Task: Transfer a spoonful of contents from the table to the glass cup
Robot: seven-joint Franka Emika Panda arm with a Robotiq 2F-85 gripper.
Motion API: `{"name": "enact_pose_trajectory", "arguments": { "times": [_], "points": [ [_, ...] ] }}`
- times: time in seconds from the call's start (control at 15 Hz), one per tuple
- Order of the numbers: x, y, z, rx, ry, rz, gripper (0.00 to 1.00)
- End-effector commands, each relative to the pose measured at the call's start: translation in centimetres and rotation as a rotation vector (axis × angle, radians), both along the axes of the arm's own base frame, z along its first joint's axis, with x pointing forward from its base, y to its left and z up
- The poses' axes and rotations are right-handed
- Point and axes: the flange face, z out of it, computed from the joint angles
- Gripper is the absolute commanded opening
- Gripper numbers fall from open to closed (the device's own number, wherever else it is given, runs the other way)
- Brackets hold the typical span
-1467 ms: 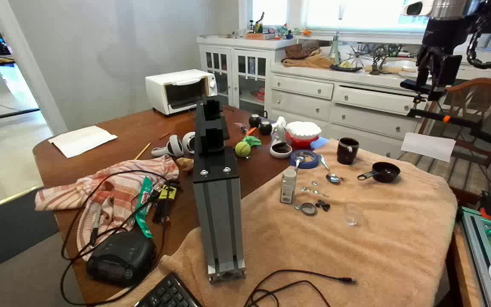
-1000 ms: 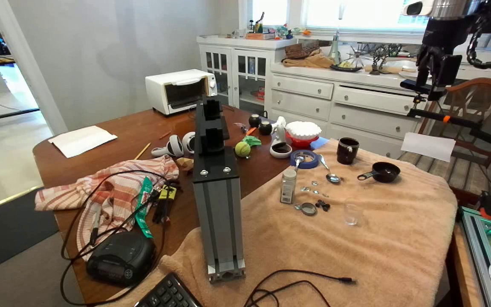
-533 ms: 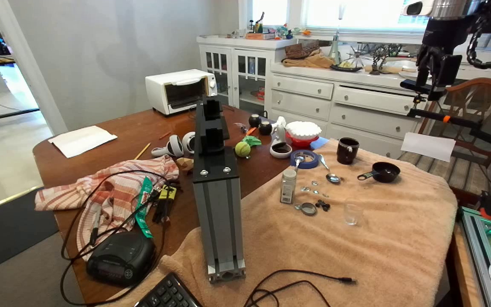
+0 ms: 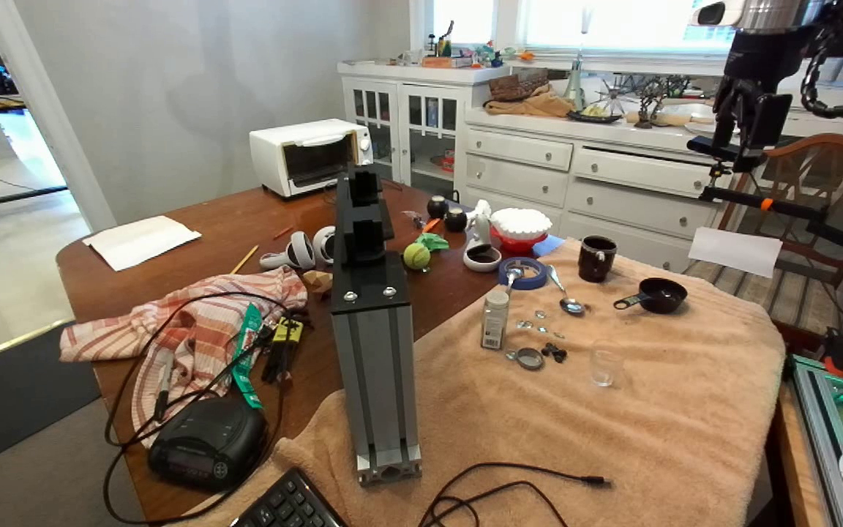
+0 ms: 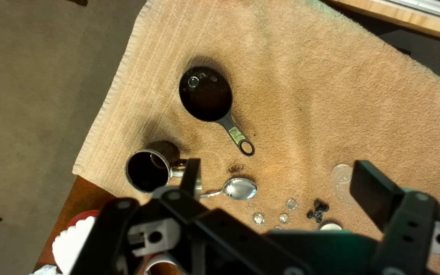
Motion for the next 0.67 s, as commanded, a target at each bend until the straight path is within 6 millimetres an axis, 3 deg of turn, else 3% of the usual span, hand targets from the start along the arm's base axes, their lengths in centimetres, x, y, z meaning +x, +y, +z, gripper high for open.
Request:
{"name": "enact_pose_trajectory", "arguments": {
  "times": [0.0,0.13,0.33,0.6],
  "points": [
    [2.0,1.4,0.5,-0.002,-0.101,0.162,1.0],
    [3.3,2.9,0.8,-0.004,-0.161,0.259,1.0],
    [5.2,5.0,-0.3,-0.036,-0.192,0.429,1.0],
    [8.1,5.2,-2.3,-0.075,-0.147,0.642,1.0]
  ]
}}
